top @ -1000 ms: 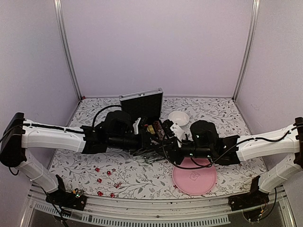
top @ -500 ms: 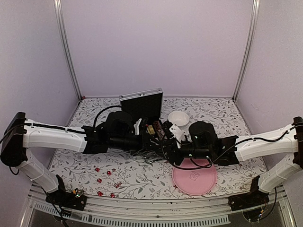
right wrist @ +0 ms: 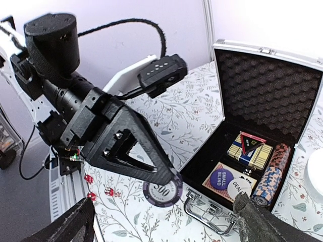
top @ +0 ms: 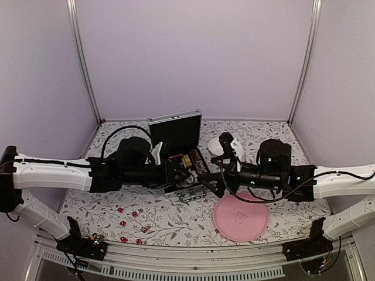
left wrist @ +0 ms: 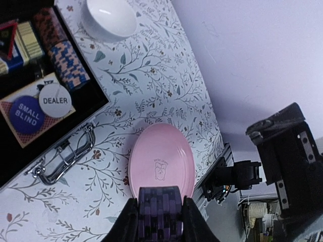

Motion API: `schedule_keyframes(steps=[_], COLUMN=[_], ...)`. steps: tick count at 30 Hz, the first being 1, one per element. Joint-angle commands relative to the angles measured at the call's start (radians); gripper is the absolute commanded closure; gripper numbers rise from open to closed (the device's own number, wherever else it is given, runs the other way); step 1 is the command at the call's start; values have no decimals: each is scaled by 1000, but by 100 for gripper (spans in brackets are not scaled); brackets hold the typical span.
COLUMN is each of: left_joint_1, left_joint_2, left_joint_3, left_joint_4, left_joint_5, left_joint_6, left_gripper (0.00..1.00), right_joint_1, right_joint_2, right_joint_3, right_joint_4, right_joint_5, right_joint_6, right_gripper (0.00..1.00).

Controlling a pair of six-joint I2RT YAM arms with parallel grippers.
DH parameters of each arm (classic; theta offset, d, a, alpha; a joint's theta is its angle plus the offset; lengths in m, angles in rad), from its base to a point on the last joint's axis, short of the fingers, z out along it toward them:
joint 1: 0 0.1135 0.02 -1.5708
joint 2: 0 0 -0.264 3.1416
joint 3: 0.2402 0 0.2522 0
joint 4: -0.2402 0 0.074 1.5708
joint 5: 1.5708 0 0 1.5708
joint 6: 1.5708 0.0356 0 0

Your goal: Pack up texas hold em set

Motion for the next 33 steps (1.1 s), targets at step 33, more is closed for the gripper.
schedule_keyframes(steps=[33], left_joint_1=[-42], left_joint_2=[-226], left_joint_3=[-36], left_joint_4=[347], left_joint_5=[283], left_joint_6=[344], left_gripper=[99], right_joint_1=[-117], right_joint_2=[134], right_joint_3=[214], right_joint_4=[100], right_joint_5=[-732], right_joint_6=[308], right_gripper=[40])
